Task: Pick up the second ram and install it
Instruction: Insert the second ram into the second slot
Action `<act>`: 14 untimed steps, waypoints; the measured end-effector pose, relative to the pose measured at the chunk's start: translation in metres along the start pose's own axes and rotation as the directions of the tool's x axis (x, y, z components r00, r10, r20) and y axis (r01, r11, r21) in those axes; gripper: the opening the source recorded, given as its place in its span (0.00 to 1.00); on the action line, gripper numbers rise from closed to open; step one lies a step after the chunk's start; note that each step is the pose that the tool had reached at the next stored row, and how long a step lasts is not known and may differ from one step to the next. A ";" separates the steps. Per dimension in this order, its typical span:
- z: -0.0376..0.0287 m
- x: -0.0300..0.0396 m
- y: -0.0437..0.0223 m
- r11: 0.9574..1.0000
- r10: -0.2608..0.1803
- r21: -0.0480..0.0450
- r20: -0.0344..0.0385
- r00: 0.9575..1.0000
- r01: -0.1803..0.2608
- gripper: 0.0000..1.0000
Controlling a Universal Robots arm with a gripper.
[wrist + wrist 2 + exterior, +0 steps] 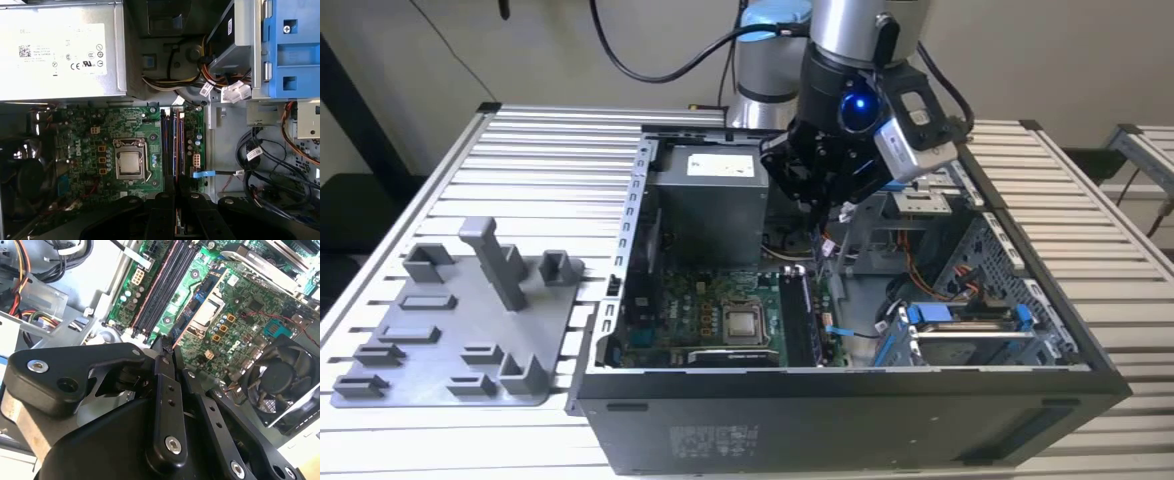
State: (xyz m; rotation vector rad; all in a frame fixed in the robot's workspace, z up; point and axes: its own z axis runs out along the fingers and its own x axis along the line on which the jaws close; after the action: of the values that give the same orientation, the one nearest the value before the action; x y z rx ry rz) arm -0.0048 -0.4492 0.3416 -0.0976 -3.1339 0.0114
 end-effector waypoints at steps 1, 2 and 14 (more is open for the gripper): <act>0.0003 0.0000 0.0000 1.000 0.000 0.000 0.000 1.000 0.000 0.15; 0.0005 0.0000 0.0000 1.000 0.000 0.000 0.000 1.000 0.000 0.15; 0.0032 0.0000 0.0000 1.000 0.000 0.001 0.000 1.000 0.000 0.15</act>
State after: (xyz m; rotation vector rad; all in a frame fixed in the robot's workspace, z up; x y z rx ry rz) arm -0.0048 -0.4492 0.3384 -0.0975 -3.1340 0.0134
